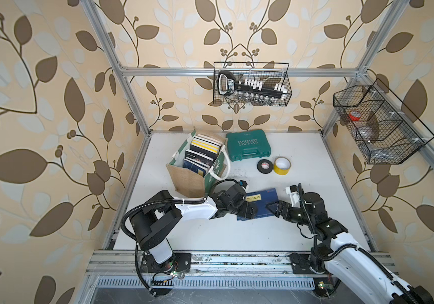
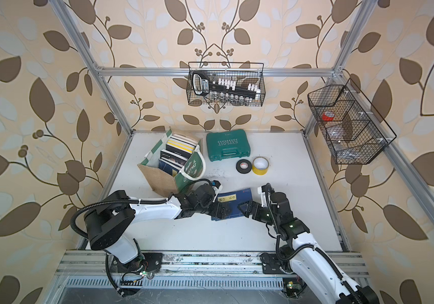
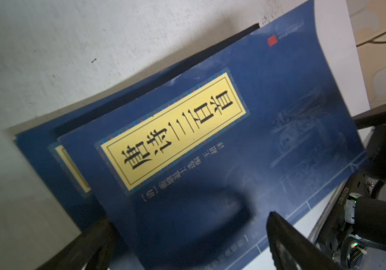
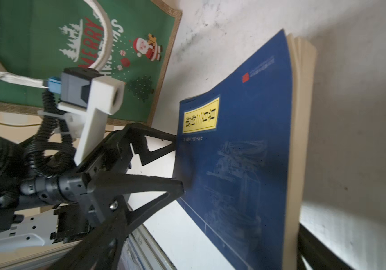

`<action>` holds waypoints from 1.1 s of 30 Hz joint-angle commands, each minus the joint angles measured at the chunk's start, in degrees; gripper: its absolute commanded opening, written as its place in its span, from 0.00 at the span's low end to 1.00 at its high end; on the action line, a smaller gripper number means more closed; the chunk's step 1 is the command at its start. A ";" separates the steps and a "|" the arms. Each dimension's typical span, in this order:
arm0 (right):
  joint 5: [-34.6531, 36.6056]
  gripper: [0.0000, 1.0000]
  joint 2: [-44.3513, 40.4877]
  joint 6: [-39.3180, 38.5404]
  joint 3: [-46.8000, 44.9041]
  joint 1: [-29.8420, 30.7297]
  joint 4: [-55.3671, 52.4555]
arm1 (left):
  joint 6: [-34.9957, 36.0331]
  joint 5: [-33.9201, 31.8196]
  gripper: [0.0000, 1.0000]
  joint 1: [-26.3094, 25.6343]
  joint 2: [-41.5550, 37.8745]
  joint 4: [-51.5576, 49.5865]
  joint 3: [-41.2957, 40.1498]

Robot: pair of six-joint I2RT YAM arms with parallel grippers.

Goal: Put the books into the canvas bag
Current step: Pick up the book from the book.

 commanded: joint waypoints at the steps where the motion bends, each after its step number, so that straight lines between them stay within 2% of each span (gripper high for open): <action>1: -3.61 0.96 -0.71 -2.44 1.72 0.05 1.06 | 0.16 3.57 0.99 -0.75 0.77 2.19 -1.04; 6: -0.21 0.96 -1.22 -3.62 2.62 0.07 -1.77 | 0.15 3.68 0.99 -0.75 1.13 2.54 -0.87; 10: 8.74 0.97 -1.64 -5.16 4.35 0.06 -7.57 | 0.14 3.67 0.99 -0.75 1.75 2.64 -0.80; 18: 6.79 0.96 -0.71 -5.30 4.00 0.10 -5.56 | 0.13 3.75 0.99 -0.75 2.25 2.85 -0.48; 22: 7.60 0.91 -0.92 -5.22 3.65 0.04 -4.52 | 0.04 3.86 0.99 -0.75 2.44 2.94 -0.51; 24: 8.07 0.82 0.12 -5.01 3.49 0.02 -4.05 | 0.06 3.84 0.99 -0.75 2.47 3.02 -0.59; 26: 9.06 0.65 0.93 -4.30 3.24 0.04 -3.26 | 0.17 3.90 0.99 -0.75 2.36 2.94 -0.51; 33: 11.95 0.22 0.70 -3.20 3.51 0.10 -2.18 | 0.78 3.91 0.99 -0.75 1.89 2.32 -0.29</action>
